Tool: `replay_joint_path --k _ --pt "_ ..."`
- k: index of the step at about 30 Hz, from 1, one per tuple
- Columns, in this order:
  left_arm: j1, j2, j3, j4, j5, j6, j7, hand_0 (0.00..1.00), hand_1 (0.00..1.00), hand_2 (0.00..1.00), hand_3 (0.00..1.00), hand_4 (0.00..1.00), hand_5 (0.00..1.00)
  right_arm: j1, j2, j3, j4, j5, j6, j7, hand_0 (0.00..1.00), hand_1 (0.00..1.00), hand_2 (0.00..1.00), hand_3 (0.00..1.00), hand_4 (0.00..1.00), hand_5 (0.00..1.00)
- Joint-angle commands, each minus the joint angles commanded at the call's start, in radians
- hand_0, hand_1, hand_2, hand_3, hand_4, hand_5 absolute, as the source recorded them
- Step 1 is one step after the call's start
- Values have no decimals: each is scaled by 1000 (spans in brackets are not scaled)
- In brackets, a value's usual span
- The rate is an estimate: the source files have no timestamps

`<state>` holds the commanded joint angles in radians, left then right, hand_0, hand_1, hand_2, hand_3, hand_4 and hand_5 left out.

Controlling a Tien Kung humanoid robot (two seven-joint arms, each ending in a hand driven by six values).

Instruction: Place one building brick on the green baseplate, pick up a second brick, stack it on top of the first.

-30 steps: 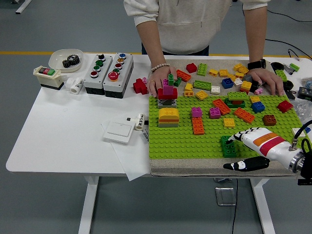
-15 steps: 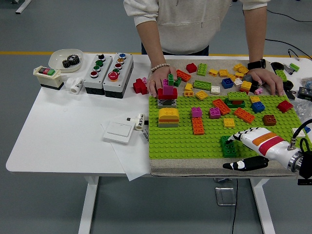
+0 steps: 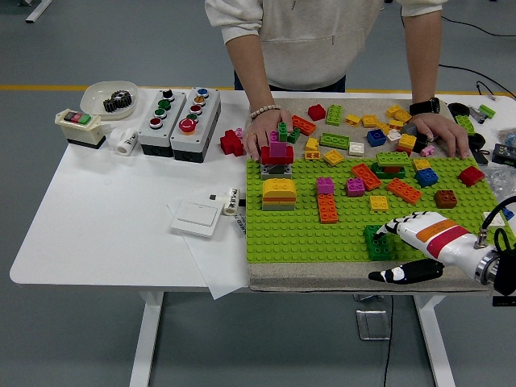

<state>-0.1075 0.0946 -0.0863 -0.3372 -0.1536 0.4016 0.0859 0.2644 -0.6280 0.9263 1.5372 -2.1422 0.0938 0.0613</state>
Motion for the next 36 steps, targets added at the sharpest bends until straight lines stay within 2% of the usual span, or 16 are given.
replay_joint_path --k 36 --pt "4 -1 -4 1 7 0 4 821 787 775 601 674 675 -11 4 -8 9 -8 9 -4 754 728 754 757 998 998"
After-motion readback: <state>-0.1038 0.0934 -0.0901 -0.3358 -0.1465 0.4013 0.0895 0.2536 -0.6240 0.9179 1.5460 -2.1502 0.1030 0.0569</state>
